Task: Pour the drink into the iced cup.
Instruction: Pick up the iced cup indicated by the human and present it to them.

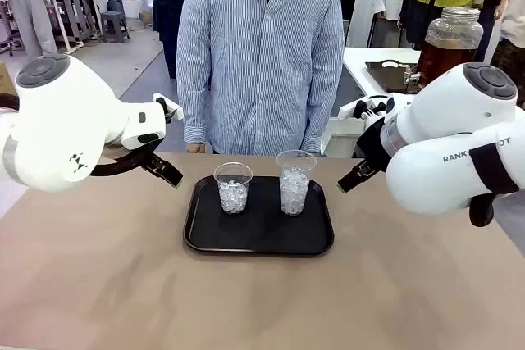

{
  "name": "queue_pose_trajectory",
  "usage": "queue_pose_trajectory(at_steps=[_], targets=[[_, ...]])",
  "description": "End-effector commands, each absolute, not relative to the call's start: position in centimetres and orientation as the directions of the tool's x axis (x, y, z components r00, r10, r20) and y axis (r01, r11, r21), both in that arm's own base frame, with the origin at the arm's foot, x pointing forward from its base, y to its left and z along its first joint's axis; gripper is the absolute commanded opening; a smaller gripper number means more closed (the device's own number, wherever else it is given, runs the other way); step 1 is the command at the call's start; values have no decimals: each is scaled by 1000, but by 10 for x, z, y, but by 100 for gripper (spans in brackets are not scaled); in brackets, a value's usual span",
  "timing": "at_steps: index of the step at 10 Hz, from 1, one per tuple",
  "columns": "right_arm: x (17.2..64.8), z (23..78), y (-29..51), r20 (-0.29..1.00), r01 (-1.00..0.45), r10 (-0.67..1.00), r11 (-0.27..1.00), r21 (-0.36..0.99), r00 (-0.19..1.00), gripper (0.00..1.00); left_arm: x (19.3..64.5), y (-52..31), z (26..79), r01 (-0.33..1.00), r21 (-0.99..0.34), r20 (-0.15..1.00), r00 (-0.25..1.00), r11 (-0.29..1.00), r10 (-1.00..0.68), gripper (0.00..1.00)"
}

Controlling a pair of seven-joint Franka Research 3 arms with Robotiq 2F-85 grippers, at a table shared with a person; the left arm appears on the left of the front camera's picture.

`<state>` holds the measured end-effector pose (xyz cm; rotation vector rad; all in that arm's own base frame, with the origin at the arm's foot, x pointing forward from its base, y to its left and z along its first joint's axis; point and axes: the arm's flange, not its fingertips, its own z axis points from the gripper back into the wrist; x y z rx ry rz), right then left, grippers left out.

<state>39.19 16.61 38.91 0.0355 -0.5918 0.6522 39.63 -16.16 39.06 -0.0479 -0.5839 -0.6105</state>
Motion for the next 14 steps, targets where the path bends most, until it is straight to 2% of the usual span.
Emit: queue_pose_trajectory(at_steps=[1,11,14], targets=[[392,390,166,533,-579,558,802,-149,635,100,397,-161,391,552,127,534,662,824,-526,100],[392,389,166,529,-581,561,800,-150,637,100,396,-162,391,553,125,530,664,823,-527,100],[401,433,158,555,-566,483,824,-27,677,100,401,-158,427,570,90,562,648,817,-514,100]])
